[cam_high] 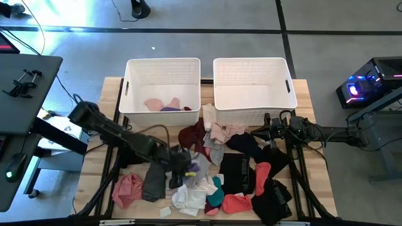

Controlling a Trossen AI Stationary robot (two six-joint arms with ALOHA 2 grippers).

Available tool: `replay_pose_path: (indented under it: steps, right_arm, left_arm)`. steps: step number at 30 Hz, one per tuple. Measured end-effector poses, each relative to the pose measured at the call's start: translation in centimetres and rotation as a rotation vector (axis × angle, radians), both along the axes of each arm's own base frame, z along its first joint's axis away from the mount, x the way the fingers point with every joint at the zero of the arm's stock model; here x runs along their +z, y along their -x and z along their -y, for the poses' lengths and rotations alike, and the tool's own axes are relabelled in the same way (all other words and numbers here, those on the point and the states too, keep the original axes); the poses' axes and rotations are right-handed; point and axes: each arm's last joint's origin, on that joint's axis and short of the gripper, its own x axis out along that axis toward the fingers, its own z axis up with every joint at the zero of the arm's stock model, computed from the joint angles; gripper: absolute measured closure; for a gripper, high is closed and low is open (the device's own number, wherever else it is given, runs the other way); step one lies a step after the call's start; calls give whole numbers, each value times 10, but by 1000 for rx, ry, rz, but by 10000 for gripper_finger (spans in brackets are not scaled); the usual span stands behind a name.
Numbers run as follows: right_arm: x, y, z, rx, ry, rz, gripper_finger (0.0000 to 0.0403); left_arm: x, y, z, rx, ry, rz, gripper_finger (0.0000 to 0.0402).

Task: Sort clothes
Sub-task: Put the purple sock into the left white laundry bin

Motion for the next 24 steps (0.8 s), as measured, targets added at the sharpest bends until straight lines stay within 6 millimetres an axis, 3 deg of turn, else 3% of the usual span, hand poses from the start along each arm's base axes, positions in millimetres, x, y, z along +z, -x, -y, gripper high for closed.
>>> replay_pose_path:
  steps: [9, 14, 19, 24]
  right_arm:
    - [0, 0, 0, 0, 0, -1, 402]
    - [0, 0, 0, 0, 0, -1, 402]
    - [0, 0, 0, 0, 0, -1, 402]
    - [0, 0, 0, 0, 0, 0, 402]
  left_arm:
    - [84, 18, -45, 384, -188, 372, 401]
    - [120, 36, -77, 539, -396, 526, 401]
    - [135, 52, -115, 699, -599, 524, 400]
    - [123, 59, -159, 862, -608, 441, 396]
